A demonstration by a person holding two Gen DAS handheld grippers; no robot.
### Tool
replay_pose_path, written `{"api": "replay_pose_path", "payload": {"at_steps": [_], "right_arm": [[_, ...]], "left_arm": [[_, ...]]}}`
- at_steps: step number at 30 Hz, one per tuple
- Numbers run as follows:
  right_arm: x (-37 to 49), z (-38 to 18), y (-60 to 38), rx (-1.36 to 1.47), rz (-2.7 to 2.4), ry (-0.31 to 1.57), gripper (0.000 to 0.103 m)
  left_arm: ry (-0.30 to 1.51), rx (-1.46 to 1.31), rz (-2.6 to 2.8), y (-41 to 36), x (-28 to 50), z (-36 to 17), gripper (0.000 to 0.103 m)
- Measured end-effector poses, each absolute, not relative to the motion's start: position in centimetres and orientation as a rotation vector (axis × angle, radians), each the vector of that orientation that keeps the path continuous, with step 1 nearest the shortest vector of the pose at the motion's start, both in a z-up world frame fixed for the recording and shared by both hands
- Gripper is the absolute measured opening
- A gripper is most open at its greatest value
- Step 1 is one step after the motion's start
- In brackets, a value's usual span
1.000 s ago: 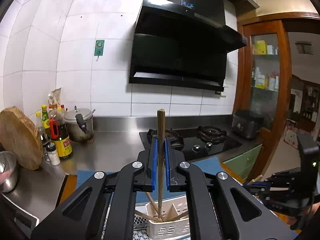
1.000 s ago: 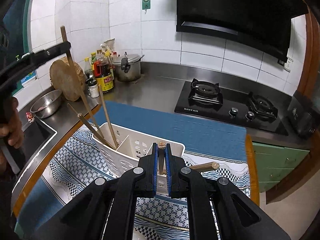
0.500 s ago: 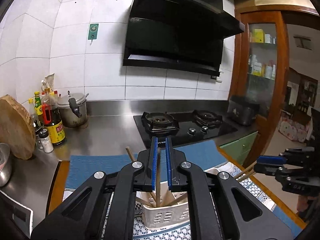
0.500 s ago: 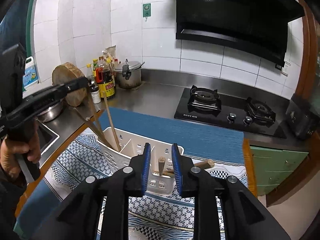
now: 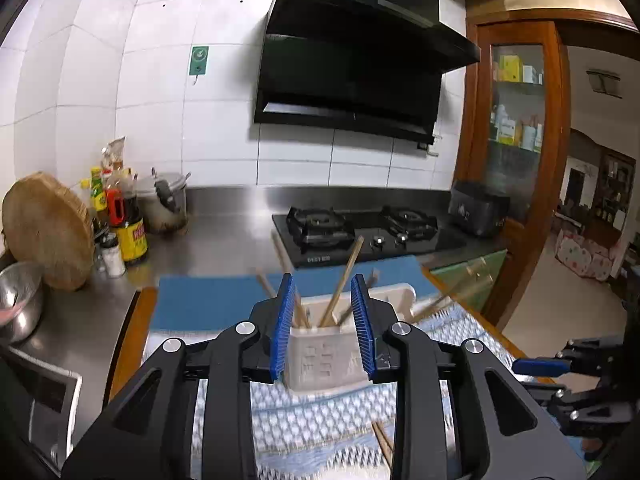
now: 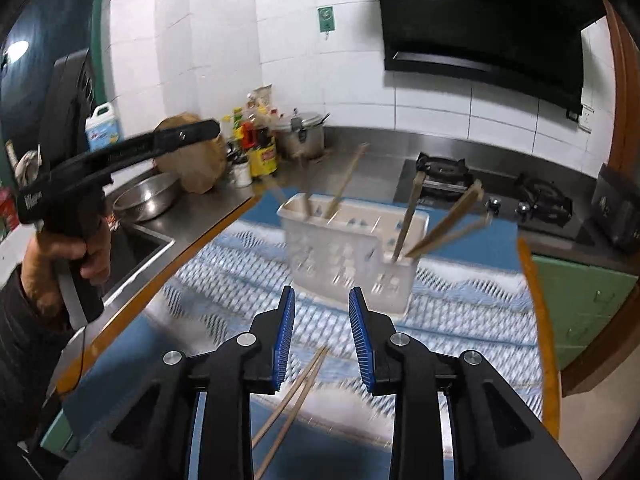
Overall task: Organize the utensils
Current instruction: 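Drop the left gripper's chopstick into the holder and open it while the right gripper releases its own, then return the left gripper to the last chopsticks and grasp one while the right gripper grasps the other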
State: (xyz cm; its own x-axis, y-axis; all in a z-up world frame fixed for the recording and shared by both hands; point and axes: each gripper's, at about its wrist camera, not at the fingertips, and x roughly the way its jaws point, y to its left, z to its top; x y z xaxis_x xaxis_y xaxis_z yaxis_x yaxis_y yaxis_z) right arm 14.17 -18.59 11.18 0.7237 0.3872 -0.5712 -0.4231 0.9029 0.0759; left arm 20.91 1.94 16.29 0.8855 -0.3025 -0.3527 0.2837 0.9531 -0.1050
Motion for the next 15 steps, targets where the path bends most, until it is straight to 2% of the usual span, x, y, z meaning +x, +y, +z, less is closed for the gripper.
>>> {"api": "replay_pose_path", "payload": {"at_steps": [15], "right_arm": [[7.4, -1.8, -15.5, 0.0, 0.411, 0.836, 0.026]], "left_arm": [[0.536, -0.085, -0.251, 3.1, 12.9, 7.4, 0.038]]}}
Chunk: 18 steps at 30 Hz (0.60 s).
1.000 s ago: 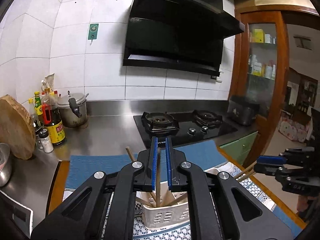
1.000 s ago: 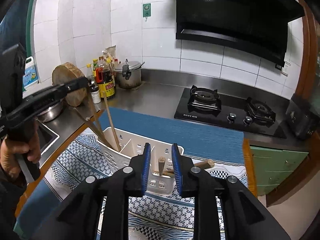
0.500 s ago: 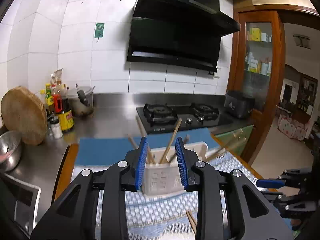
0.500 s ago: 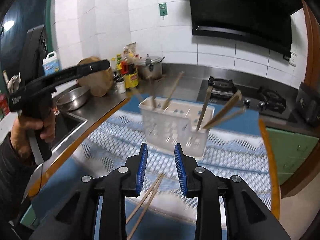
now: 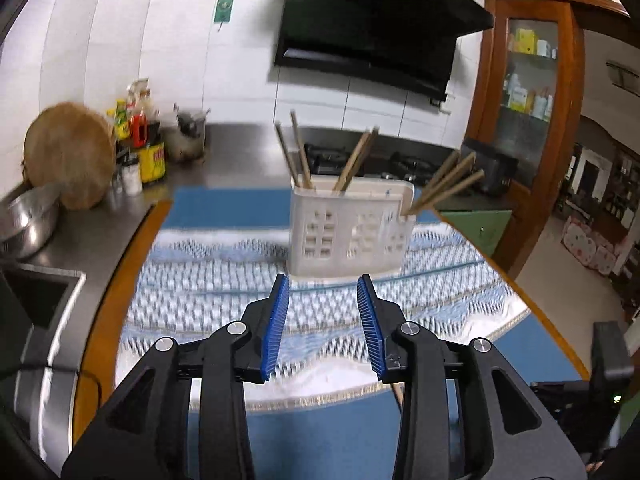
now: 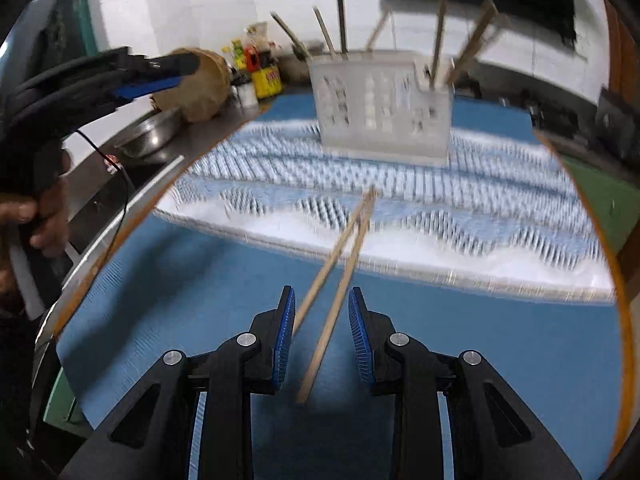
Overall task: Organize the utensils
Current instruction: 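Return the left gripper to the last chopsticks and grasp one while the right gripper grasps the other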
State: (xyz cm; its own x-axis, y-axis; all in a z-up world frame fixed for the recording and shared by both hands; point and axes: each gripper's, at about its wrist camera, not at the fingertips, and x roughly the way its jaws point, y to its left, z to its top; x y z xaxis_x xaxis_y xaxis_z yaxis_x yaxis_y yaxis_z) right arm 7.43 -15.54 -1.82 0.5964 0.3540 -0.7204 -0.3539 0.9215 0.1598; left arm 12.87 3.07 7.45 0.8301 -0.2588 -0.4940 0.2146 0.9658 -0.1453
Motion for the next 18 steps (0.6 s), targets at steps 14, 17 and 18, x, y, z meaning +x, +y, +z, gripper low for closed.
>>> {"api": "replay_pose_path", "payload": {"at_steps": [14, 17, 18], "right_arm": [[7.0, -5.7, -13.6, -0.045, 0.317, 0.909, 0.017], [6.9, -5.8, -13.4, -0.083, 0.289, 0.894, 0.01], [6.7, -5.9, -13.4, -0.084, 0.287, 0.891, 0.009]], "left_arm": [[0.636, -0.089, -0.23, 2.9, 10.5, 2.4, 0.043], [0.66, -0.093, -0.242, 2.6, 10.2, 1.5, 0.044], [0.667, -0.093, -0.245, 2.4, 10.1, 1.2, 0.044]]}}
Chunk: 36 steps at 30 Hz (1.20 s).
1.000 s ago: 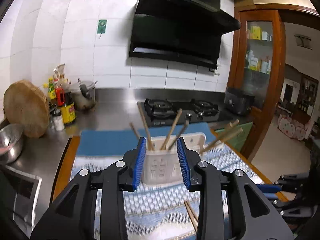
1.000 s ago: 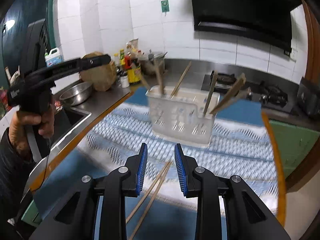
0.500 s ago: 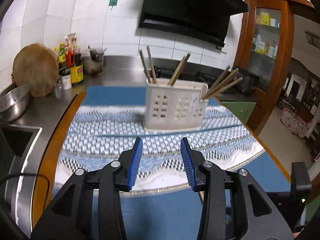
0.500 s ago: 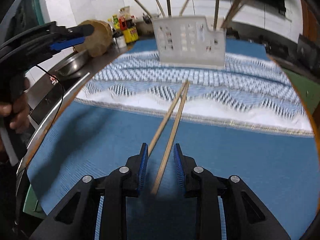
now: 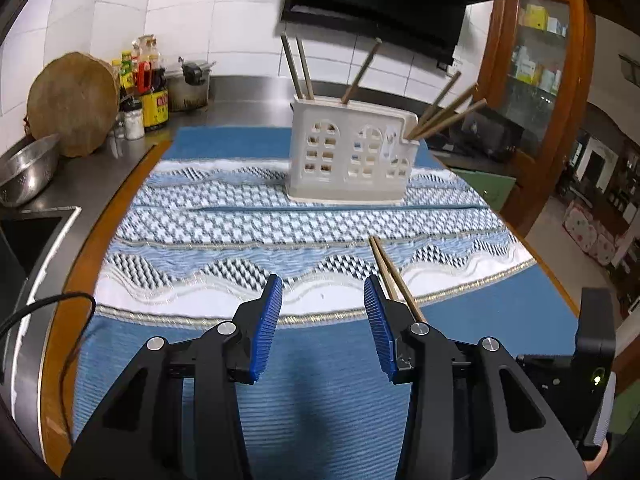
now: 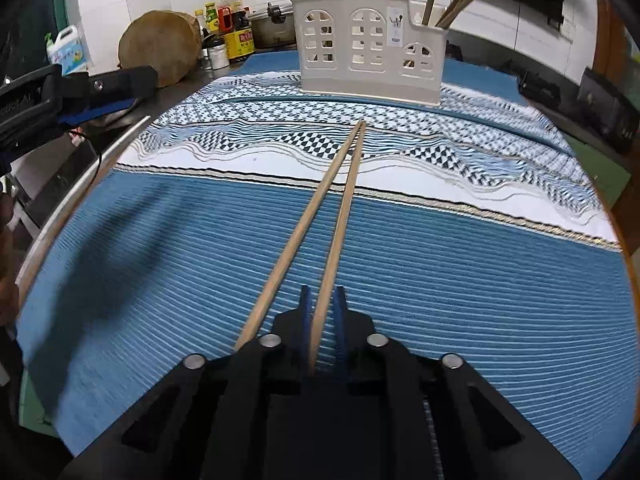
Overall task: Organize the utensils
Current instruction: 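Return the left gripper to the last chopsticks and grasp one while the right gripper grasps the other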
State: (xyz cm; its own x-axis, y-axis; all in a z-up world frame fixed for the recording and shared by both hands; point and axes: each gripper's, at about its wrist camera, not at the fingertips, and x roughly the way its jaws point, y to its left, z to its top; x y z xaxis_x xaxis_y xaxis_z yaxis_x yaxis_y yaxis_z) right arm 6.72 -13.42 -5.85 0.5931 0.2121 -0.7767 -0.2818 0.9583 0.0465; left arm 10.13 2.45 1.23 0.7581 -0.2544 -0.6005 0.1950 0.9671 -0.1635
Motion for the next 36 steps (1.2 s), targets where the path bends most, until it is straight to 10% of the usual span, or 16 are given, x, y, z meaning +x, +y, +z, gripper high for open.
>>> {"api": "replay_pose_path", "payload": {"at_steps": [19, 28, 36], "right_arm": [[4.2, -5.4, -19.0, -0.017, 0.218, 0.872, 0.007], [3.9, -5.8, -19.2, 0.008, 0.225, 0.875, 0.007], [3.9, -5.9, -19.0, -0.004, 0.221, 0.872, 0.007]], "left_arm": [[0.873, -0.08, -0.423, -4.8, 8.3, -6.1, 0.04], [0.895, -0.003, -0.348, -6.7, 8.9, -6.7, 0.01], [0.899, 0.061, -0.325, -7.4, 9.6, -6.5, 0.011]]}}
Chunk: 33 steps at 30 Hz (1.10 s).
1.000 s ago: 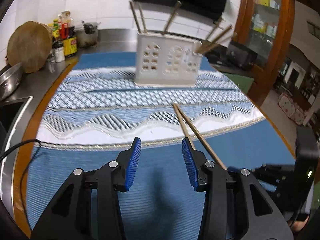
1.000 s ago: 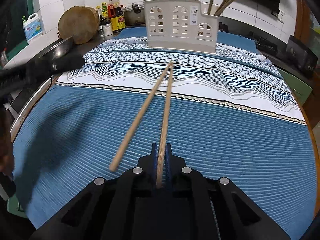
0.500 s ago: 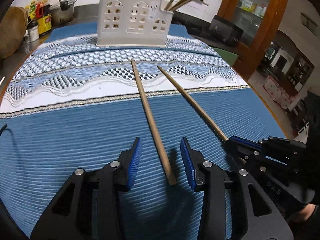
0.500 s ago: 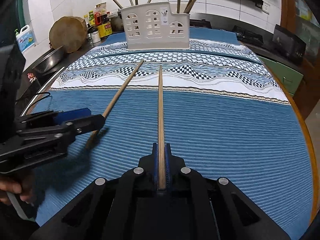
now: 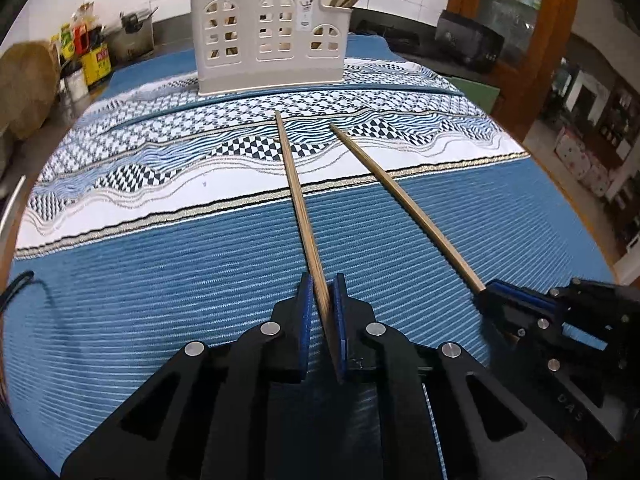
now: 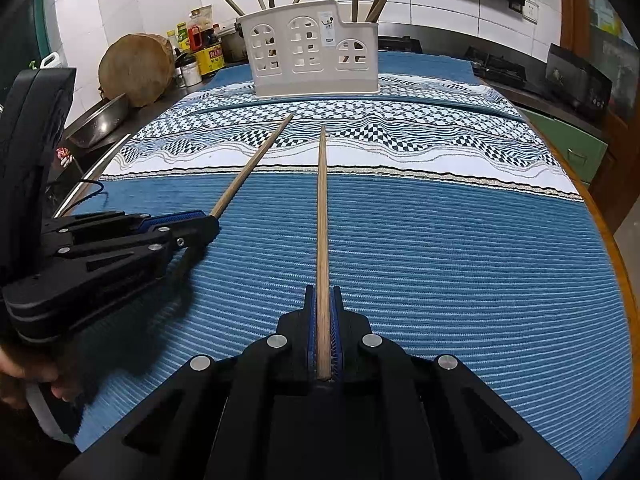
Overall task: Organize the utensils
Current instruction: 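Return the left gripper to the last chopsticks and grasp one while the right gripper grasps the other, then lift both held chopsticks and carry them over the white holder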
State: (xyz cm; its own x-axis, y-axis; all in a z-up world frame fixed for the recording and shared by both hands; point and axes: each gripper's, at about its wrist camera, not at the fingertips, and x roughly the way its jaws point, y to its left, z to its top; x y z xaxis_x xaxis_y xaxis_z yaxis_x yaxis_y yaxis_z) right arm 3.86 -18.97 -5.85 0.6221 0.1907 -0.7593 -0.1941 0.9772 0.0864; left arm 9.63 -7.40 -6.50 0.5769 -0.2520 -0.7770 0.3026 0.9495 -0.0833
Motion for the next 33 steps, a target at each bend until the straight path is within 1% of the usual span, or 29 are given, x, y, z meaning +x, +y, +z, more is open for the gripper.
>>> {"api": "replay_pose_path", "payload": {"at_steps": [5, 8, 21, 26, 33], "right_arm": [[3.8, -5.6, -19.1, -0.007, 0.226, 0.862, 0.007], [3.7, -4.6, -19.3, -0.004, 0.231, 0.838, 0.007], [5.2, 5.2, -20.4, 0.011, 0.301, 0.623, 0.007], [6.9, 7.3, -20.0, 0.004, 0.343, 0.599, 0.007], [10.5, 9.4, -19.7, -0.02, 0.395, 0.613, 0.007]], "left_arm": [[0.905, 0.023, -0.343, -6.4, 9.9, -6.2, 0.007], [0.879, 0.017, -0.351, -5.7, 9.6, -5.4, 0.006], [0.662, -0.078, -0.389, -2.4, 9.5, 1.1, 0.005], [0.615, -0.083, -0.396, -1.6, 10.1, 2.6, 0.005], [0.606, -0.109, -0.423, -0.8, 12.0, 4.1, 0.005]]}}
